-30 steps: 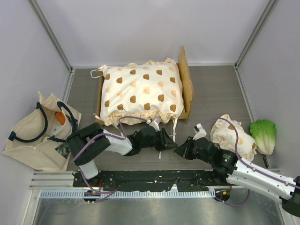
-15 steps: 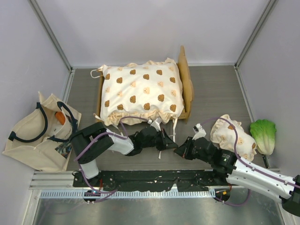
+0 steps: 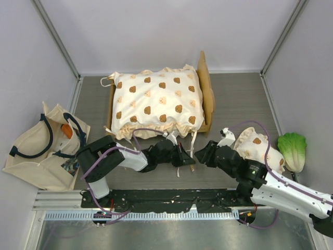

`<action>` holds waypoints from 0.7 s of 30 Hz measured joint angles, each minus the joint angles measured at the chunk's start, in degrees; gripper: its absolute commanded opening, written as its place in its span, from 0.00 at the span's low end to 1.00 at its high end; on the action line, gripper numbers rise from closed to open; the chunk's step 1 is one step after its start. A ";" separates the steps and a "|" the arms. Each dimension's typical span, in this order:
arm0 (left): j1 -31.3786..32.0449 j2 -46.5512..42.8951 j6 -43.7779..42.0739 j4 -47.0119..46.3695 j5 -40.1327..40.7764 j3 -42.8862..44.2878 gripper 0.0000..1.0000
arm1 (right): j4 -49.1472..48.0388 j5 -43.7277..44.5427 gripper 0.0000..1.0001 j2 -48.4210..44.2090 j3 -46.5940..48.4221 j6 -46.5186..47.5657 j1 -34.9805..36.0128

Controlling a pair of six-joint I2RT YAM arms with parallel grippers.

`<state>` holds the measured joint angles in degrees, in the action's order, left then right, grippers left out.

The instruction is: Set up the pet bed

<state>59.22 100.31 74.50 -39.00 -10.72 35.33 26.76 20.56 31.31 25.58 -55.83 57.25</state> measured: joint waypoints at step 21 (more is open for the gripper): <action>-0.15 -2.91 -2.29 3.37 -0.33 0.04 0.00 | -18.64 -10.12 0.43 24.09 4.76 10.58 -17.64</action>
<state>59.07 97.41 72.20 -35.64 -11.05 35.38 8.12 10.44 55.40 30.35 -45.25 39.62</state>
